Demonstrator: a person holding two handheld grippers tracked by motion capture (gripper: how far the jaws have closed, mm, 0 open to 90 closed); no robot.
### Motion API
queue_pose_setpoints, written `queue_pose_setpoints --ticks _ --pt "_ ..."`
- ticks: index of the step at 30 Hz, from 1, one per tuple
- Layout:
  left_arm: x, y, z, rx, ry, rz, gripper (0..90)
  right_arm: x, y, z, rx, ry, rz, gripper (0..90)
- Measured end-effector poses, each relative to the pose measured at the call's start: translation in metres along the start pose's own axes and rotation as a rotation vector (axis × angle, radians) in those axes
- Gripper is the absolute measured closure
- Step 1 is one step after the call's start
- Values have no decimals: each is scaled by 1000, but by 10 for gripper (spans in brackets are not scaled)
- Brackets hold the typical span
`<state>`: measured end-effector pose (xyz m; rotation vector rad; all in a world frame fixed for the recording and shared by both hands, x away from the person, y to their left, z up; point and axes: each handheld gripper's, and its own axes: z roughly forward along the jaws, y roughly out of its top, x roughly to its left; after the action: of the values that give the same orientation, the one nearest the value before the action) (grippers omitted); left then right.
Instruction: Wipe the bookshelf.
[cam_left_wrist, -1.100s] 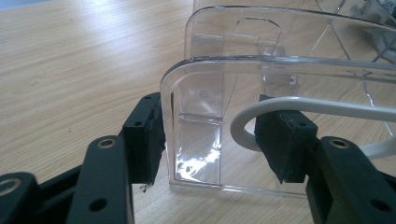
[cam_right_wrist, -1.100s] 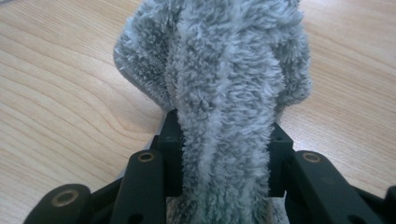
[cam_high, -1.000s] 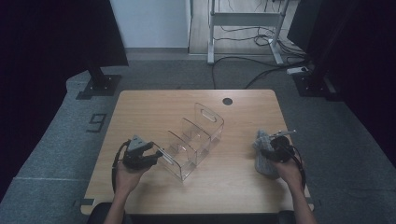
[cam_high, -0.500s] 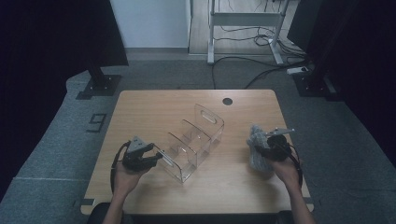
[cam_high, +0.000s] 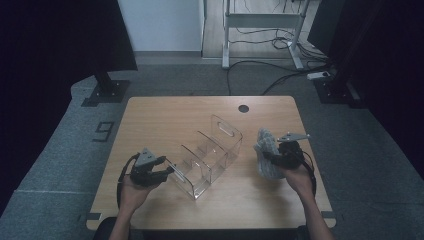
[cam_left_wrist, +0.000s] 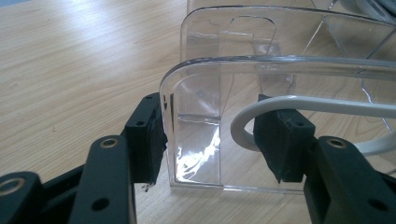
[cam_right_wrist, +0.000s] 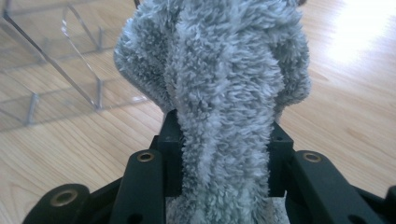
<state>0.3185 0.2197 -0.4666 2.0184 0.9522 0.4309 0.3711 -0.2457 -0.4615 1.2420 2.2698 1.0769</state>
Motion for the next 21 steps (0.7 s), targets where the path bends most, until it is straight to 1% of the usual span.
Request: queue_pose_setpoints --ticks 3,9,10,11,15,21 --pt "0 0 0 1 -3 3 449 4 5 3 -6 13 -10 603" --pt "0 -1 -1 2 -6 8 449 9 18 15 -29 31 -9 601" --pt "0 -1 -1 1 -8 8 449 9 18 15 -29 31 -9 601" --pt "0 -1 -1 1 -9 9 449 11 22 21 -36 39 -10 602" --pt "0 -1 -1 0 -9 10 449 16 24 29 -32 49 -23 601" --pt "0 0 -1 2 -11 12 448 24 26 39 -42 67 -49 603"
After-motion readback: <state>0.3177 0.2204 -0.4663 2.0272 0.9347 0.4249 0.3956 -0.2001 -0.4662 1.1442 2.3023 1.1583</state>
